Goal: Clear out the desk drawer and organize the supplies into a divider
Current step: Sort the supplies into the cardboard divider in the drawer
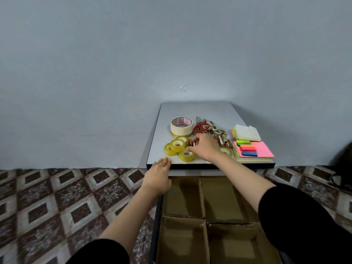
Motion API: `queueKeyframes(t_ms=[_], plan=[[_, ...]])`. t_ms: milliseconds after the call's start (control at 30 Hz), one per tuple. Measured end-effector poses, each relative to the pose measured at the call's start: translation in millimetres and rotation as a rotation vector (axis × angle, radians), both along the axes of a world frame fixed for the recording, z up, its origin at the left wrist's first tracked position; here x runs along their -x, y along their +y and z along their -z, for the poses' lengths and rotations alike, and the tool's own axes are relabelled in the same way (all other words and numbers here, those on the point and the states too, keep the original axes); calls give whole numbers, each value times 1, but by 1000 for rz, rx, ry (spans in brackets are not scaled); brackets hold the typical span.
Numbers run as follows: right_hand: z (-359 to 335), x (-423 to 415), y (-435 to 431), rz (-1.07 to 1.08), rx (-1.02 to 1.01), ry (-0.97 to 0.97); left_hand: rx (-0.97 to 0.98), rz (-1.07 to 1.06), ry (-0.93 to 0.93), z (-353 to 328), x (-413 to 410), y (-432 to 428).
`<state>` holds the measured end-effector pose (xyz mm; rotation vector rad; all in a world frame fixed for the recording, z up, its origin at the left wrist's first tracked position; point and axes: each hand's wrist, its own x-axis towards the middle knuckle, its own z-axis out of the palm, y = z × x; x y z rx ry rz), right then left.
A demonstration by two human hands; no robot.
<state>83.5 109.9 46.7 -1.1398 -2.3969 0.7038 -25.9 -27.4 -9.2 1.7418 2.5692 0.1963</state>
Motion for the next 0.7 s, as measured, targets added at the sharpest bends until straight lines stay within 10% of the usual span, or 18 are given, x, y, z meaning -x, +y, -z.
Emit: queueKeyframes(t_ms=[700], plan=[[11,44,-3,51,-122,-33,29,14,-71,5,3,1]])
